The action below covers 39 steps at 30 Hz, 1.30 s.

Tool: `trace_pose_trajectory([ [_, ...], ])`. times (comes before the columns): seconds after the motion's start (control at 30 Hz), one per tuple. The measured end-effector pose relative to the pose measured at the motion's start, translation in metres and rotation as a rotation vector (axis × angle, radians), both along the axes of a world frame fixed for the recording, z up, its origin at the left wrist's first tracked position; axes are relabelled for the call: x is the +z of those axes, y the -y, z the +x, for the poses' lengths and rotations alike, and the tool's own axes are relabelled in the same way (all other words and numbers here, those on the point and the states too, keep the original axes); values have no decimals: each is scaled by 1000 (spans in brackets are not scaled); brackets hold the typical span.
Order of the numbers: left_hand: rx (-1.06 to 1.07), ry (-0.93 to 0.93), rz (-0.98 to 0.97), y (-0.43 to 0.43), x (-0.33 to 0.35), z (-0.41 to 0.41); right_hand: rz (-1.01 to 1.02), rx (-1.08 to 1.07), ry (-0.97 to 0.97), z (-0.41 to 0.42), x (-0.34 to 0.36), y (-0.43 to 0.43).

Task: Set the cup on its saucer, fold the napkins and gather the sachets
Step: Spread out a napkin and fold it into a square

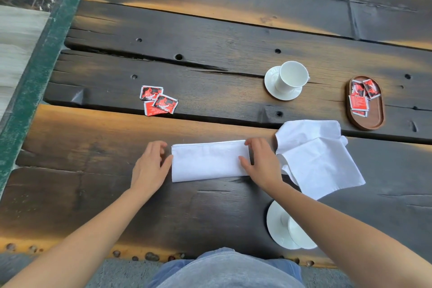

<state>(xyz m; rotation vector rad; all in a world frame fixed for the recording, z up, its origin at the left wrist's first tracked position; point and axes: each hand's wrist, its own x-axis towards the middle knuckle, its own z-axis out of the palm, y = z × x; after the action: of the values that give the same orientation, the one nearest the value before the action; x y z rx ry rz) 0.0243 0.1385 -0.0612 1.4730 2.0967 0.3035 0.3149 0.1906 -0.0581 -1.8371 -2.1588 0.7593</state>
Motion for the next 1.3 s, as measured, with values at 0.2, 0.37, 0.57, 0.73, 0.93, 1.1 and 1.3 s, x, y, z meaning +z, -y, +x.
trace_pose_trajectory([
  [0.2,-565,-275,50,5,-3,39,-29,515,280,-32,3,6],
  [0.37,-583,-304,-115,-2,-16,61,-66,607,335,-51,-3,8],
  [0.57,-568,-343,-149,0,-27,60,-96,622,368,-47,-12,9],
  [0.73,-554,-351,-154,1,-32,63,-116,613,392,-38,-20,12],
  [0.93,-557,-362,-128,2,-37,60,-120,611,388,-38,-22,11],
  [1.1,-619,-385,-113,4,-37,45,-89,625,414,-29,-23,5],
  [1.3,-628,-423,-115,19,-35,8,-96,549,464,0,-24,-7],
])
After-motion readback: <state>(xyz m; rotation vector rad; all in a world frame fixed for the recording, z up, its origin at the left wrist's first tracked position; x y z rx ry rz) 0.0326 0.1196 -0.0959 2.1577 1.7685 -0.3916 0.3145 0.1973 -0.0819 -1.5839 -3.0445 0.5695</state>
